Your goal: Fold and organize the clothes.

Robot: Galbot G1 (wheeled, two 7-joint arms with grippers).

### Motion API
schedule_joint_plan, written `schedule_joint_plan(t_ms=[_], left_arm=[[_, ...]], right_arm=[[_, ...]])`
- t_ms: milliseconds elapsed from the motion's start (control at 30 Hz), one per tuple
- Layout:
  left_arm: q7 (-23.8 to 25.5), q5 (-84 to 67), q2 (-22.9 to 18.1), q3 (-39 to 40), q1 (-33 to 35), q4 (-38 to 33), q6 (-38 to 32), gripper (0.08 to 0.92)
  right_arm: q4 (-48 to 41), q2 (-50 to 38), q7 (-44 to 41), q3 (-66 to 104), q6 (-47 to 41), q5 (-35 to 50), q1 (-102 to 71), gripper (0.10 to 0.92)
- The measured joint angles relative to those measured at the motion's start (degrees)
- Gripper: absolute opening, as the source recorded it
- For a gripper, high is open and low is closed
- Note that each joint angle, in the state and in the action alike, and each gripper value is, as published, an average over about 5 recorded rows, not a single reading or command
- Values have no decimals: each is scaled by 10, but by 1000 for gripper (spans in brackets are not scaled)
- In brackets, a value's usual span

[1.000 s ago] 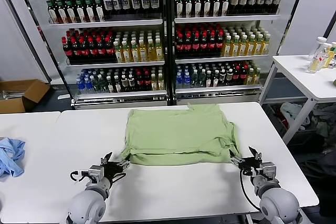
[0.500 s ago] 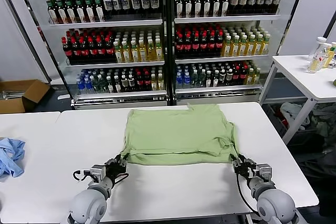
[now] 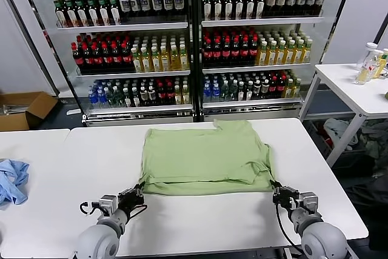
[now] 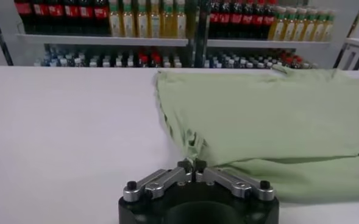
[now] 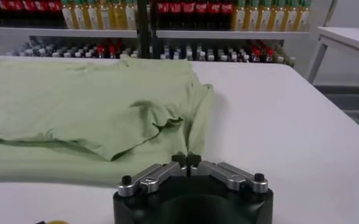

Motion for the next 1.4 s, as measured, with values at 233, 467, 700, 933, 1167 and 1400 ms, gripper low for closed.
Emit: schedule_joint_plan(t_ms=[233,467,700,933,1167,1400], left_arm=[[-3,8,-2,-20,56,-52,-1,86],[3,27,7,-49,120,-100,-6,86],[12,48,13,-83,196,-140,-3,86],[23,75,14,-112,268,-176,5,86],[28,78,27,-138,296,-199,9,201],[17,44,45,-156,274,-204,-13,400]], right_arm=[[54,-10,-2,25,-2,-11,-63,109],[102,-17,-4,35,-1,-29,-122,109],[134,-16,-8,43,-5,-63,-176,109],[156,-19,-18,55,-11,-97,-208,165],[173,-28,-23,70,11,-103,-204,361],[163,-36,-17,59,33,-80,-155,552]])
